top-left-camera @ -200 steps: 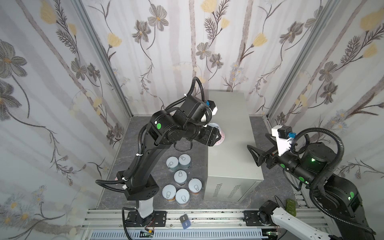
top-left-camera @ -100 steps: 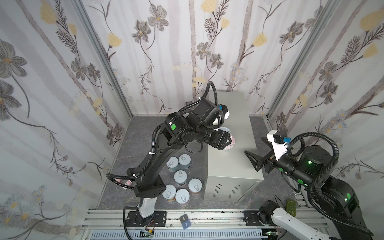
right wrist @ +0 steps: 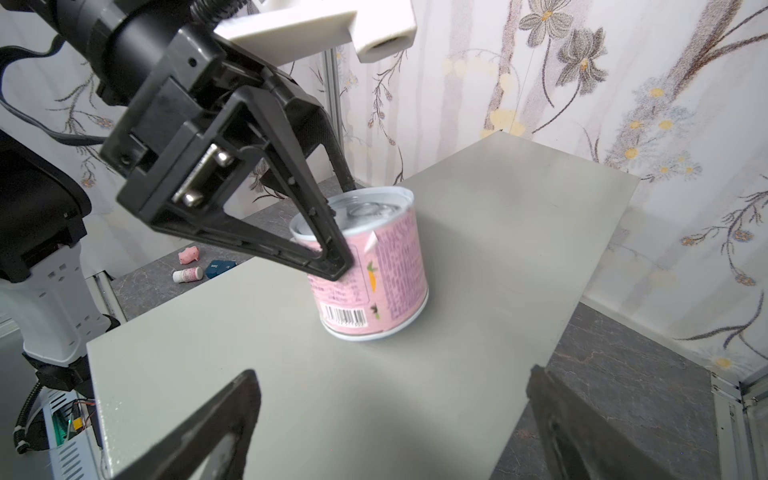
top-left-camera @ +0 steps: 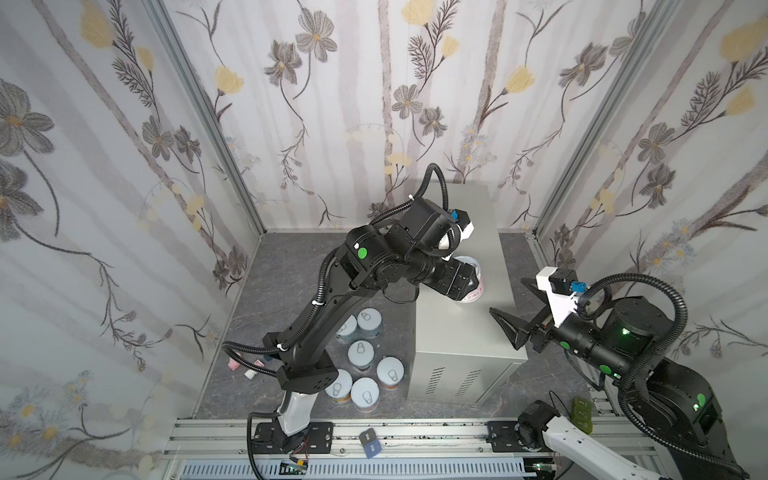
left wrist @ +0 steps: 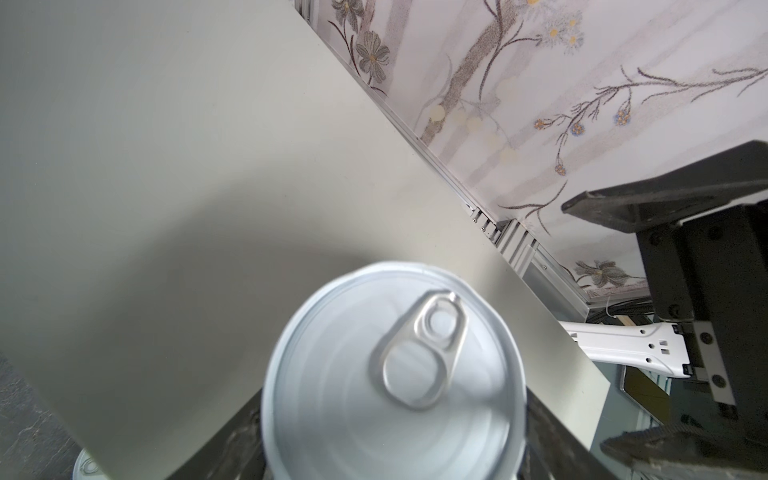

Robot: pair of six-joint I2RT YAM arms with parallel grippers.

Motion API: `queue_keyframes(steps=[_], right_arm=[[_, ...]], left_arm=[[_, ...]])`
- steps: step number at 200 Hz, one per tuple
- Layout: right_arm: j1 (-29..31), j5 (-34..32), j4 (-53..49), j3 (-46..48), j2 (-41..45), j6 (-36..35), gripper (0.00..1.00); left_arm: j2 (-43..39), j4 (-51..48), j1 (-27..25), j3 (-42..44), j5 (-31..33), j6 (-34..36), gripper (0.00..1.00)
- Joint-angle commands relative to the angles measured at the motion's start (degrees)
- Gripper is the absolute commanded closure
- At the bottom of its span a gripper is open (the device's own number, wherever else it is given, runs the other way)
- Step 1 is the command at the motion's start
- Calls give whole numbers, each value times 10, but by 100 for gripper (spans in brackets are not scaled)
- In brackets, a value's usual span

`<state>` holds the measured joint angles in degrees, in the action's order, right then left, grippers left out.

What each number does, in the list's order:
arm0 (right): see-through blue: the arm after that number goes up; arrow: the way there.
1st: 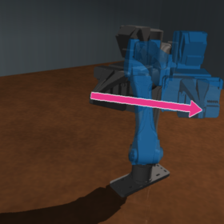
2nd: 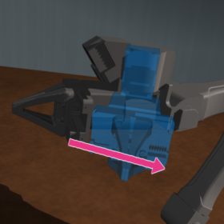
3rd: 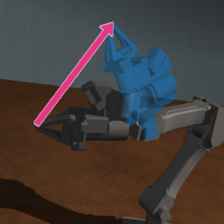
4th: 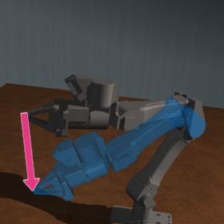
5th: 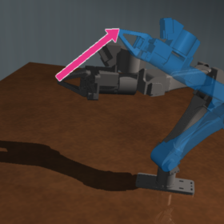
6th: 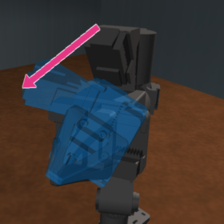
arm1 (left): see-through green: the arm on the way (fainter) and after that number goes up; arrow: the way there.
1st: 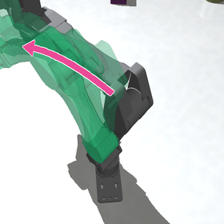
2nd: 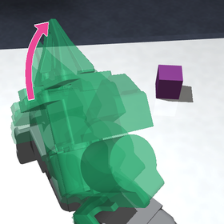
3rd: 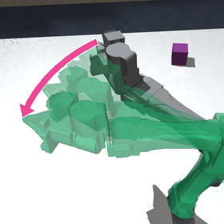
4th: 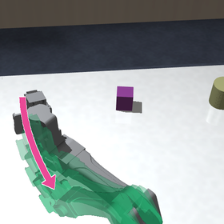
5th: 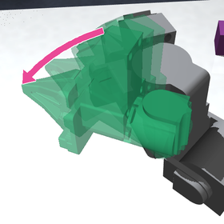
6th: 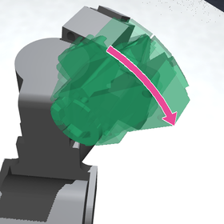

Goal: Place and organize the canned foods onto the counter
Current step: 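Hand the pink can to the right gripper above the cabinet top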

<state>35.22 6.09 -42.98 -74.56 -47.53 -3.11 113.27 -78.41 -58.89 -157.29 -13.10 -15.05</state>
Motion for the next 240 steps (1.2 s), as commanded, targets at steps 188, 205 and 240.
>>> queue_keyframes(steps=[188, 205, 240], right_arm=[[10, 42, 163, 12, -130, 45, 0], [13, 35, 173, 10, -144, 49, 2], [13, 9, 195, 1, -171, 63, 16]], left_arm=[[-461, 219, 30, 515, 184, -5, 0], [-509, 213, 32, 557, 192, -5, 0], [-593, 195, 32, 622, 206, -5, 0]])
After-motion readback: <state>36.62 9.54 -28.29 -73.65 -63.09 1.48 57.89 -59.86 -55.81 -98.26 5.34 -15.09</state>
